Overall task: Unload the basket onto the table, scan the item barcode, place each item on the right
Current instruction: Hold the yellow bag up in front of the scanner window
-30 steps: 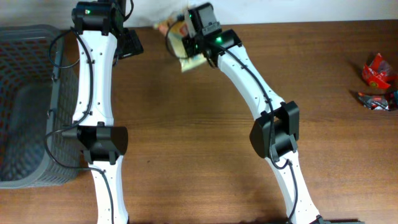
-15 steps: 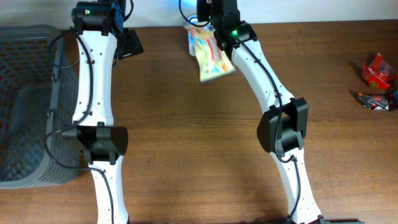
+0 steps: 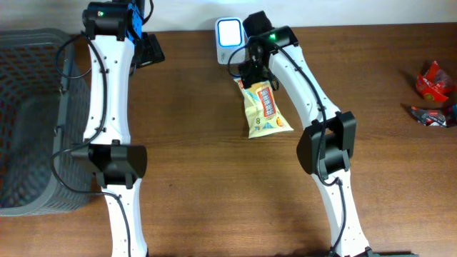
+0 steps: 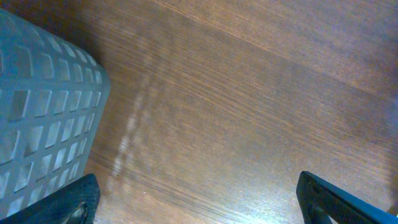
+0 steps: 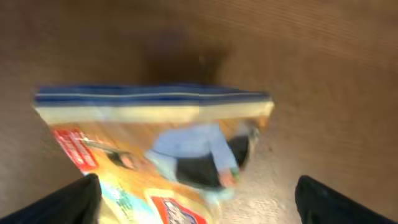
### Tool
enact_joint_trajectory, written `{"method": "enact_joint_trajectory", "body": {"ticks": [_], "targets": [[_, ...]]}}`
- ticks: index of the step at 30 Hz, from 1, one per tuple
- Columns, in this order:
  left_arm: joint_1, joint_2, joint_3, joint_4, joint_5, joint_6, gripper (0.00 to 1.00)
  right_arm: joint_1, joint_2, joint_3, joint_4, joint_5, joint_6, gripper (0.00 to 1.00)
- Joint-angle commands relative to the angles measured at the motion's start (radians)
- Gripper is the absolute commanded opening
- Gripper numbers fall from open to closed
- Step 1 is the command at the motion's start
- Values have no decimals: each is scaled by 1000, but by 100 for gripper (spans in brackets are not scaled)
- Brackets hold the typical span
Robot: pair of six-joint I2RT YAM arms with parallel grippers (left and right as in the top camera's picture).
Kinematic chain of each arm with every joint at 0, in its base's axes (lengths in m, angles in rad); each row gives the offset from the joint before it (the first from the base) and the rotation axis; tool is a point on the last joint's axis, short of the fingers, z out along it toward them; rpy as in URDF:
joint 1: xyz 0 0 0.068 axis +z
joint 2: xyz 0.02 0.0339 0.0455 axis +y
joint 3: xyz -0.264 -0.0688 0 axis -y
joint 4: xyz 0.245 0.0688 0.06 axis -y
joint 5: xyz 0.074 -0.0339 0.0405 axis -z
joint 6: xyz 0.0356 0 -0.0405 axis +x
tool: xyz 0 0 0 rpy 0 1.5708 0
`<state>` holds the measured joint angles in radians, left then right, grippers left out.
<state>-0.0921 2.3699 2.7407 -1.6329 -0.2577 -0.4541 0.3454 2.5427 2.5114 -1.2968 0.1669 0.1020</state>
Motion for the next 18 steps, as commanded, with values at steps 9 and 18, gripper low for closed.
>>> {"method": "enact_joint_trajectory", "body": {"ticks": [9,18], "targets": [[3,-19,8,0,0,-9,99,-12,-31,-142,-84,-126,3,99],[3,-19,8,0,0,-9,99,-14,-35,-198,80,-130,12,20]]}}
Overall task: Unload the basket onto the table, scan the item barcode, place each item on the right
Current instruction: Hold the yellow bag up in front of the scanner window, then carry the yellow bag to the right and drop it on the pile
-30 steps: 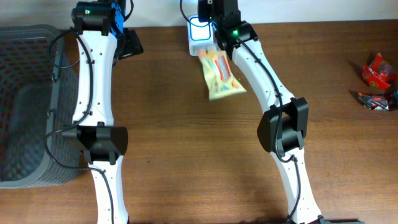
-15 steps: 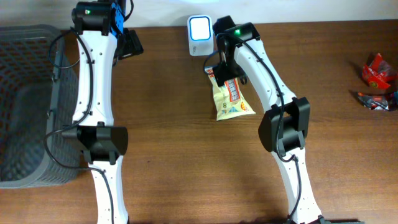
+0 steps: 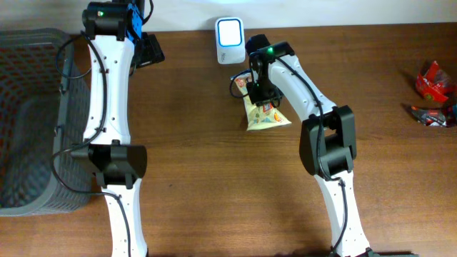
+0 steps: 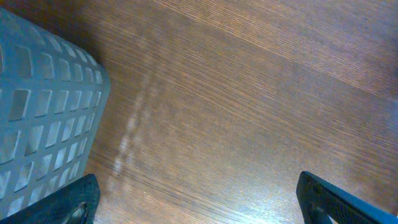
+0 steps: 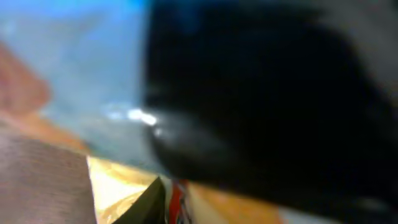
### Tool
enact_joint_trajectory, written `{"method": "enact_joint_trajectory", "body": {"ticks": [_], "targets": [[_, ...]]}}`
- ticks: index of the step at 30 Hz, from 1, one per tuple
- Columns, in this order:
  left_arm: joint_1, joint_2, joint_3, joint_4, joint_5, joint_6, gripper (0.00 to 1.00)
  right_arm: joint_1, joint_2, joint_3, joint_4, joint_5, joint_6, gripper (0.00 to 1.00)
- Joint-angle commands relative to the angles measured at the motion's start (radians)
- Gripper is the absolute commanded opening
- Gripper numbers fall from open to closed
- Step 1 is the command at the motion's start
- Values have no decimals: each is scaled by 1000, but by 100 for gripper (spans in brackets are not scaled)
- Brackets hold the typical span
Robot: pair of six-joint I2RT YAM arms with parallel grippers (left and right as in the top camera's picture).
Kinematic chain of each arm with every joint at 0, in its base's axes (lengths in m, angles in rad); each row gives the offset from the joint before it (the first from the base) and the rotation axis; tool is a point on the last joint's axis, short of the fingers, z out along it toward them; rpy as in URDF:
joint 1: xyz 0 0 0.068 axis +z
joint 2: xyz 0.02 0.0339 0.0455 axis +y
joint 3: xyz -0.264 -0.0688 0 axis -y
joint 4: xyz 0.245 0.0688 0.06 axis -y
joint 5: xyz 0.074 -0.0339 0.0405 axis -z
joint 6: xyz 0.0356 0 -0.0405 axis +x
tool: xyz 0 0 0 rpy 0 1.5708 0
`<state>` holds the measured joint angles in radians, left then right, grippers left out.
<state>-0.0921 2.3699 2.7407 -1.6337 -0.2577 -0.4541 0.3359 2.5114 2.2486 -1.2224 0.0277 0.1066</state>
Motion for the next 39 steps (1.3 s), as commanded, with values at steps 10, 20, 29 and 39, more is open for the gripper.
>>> {"method": "enact_joint_trajectory", "body": {"ticks": [10,20,29,39], "targets": [[3,-19,8,1,0,-9,99,-2,4,482,491,8,7,4],[3,-19,8,1,0,-9,99,0,33,57,1179,-27,7,4],[3,-19,8,1,0,-9,99,-2,18,-57,1396,-74,7,4],[3,-19,8,1,0,-9,99,-285,-236,-57,978,211,79,4]]}}
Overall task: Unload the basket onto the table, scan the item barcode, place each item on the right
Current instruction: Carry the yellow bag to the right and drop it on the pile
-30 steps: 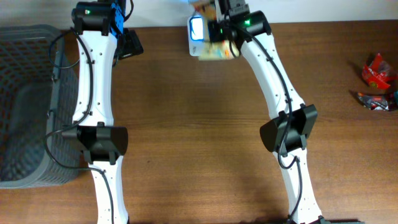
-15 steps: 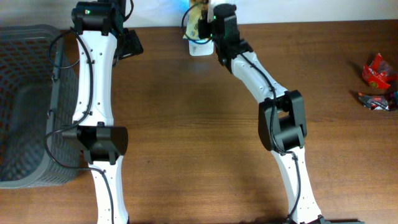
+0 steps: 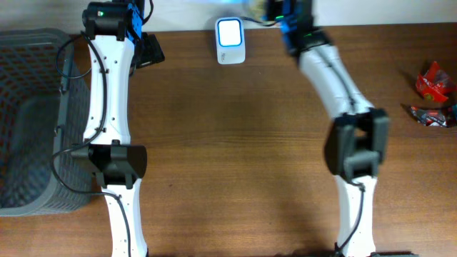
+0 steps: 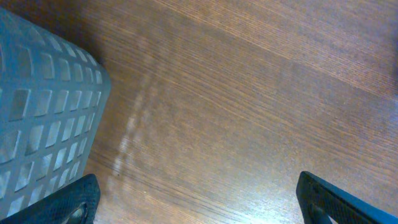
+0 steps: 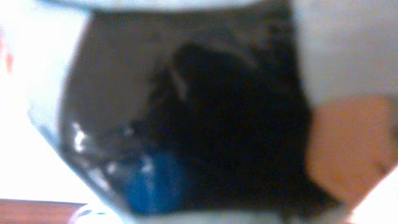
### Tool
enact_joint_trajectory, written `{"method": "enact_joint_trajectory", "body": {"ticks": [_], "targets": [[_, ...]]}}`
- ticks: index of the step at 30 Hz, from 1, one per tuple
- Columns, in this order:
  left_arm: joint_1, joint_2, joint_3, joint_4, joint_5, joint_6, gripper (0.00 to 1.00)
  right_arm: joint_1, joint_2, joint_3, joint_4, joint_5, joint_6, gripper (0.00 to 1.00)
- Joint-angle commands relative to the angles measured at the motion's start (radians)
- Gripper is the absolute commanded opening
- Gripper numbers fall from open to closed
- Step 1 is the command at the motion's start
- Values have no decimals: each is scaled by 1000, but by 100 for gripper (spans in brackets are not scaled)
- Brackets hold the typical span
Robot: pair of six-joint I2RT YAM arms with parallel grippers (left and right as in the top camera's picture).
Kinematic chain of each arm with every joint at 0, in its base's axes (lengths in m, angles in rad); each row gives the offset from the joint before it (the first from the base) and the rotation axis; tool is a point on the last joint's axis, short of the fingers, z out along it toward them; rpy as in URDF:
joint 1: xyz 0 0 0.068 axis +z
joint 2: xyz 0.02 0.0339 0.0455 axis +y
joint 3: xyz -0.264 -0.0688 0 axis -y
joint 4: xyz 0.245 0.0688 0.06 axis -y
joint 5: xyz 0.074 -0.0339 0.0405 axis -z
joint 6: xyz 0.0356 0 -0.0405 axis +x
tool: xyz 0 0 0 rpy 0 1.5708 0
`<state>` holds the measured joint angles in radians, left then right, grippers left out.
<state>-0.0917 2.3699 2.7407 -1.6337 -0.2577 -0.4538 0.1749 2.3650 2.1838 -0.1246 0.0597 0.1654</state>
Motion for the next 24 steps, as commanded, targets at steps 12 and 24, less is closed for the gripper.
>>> {"method": "enact_joint_trajectory", "body": {"ticks": [12,24], "targets": [[3,-19,8,1,0,-9,99,-650,-68,-116,-497,233,20,16],[3,-19,8,1,0,-9,99,-697,-348,-114,-710,221,55,54]]}}
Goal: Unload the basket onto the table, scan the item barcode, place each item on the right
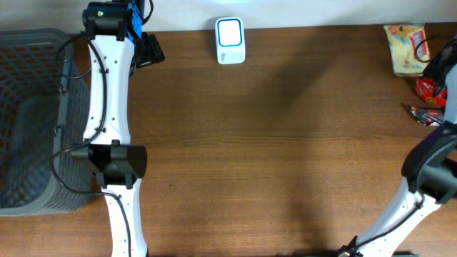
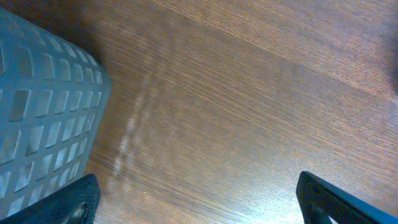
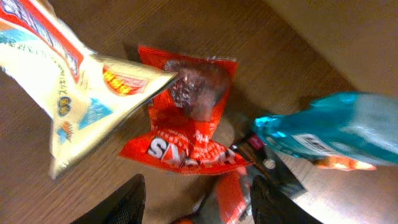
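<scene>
The yellow snack bag (image 1: 403, 47) lies at the back right corner of the table, far from the white scanner (image 1: 230, 32) at the back middle. In the right wrist view the bag (image 3: 65, 93) is at the upper left, clear of my fingers. My right gripper (image 3: 202, 208) is open above a red wrapper (image 3: 186, 121), holding nothing. My left gripper (image 2: 199, 211) is open over bare wood beside the basket.
A grey mesh basket (image 1: 32, 121) fills the left side and shows in the left wrist view as a basket wall (image 2: 43, 106). Red wrappers (image 1: 434, 82) and a teal packet (image 3: 336, 130) lie in a heap at the right edge, next to the snack bag.
My right arm was raised at the back edge near the scanner, its view blurred. Now it is at the far right, open, and the snack bag lies there on the table. Left arm unchanged.
The snack bag lay just in front of the scanner with my right gripper open above its upper end. Then the gripper was down on the bag. Then the bag was gone from the middle and the arm was up by the scanner. Now the bag rests at the back right, let go.
</scene>
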### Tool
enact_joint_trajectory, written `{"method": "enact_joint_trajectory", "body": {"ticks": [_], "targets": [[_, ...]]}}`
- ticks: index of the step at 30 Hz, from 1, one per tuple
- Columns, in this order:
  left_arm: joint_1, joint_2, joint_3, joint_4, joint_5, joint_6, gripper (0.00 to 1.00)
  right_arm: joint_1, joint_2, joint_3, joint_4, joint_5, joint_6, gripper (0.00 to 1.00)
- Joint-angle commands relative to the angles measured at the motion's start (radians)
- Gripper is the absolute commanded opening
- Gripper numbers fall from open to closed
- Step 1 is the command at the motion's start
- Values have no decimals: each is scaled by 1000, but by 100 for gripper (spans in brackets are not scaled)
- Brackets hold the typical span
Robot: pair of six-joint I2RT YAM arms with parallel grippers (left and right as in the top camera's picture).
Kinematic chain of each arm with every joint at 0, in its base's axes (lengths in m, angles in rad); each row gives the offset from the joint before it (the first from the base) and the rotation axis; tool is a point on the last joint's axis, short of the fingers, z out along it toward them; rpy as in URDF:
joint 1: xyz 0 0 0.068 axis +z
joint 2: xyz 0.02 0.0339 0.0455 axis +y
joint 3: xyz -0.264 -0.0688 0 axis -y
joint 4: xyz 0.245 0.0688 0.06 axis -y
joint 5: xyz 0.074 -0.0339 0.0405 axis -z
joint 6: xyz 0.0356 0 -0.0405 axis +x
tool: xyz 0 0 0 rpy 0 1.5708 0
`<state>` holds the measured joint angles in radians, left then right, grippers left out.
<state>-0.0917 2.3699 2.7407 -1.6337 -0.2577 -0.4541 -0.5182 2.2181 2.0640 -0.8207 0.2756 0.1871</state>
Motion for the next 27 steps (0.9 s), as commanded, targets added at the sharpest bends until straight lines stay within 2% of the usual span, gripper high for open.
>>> {"method": "enact_joint_trajectory", "body": {"ticks": [1,2,4,5,6,9,12,14,15,17,19,22,24,27], "targets": [[3,-19,8,1,0,-9,99,-4,-270,5,-38,-13,40,55],[3,-19,8,1,0,-9,99,-4,-334,5,-65,-37,40,62],[3,-19,8,1,0,-9,99,-4,-458,5,-151,-110,49,70],[3,-19,8,1,0,-9,99,-4,-542,5,-234,-119,100,72],[3,-19,8,1,0,-9,99,-4,-595,5,-294,-119,111,72],[3,-19,8,1,0,-9,99,17,-751,-2,-438,-118,111,81],[3,-19,8,1,0,-9,99,119,-938,-126,-450,-118,110,81],[3,-19,8,1,0,-9,99,220,-1102,-305,-410,-119,110,99],[3,-19,8,1,0,-9,99,282,-1210,-434,-388,-119,110,99],[3,-19,8,1,0,-9,99,346,-1351,-585,-379,-163,111,98],[3,-19,8,1,0,-9,99,385,-1504,-727,-429,-299,110,98],[3,-19,8,1,0,-9,99,388,-1619,-821,-559,-351,110,98],[3,-19,8,1,0,-9,99,388,-1630,-826,-659,-351,110,98],[3,-19,8,1,0,-9,99,388,-1629,-826,-703,-351,110,98]]}}
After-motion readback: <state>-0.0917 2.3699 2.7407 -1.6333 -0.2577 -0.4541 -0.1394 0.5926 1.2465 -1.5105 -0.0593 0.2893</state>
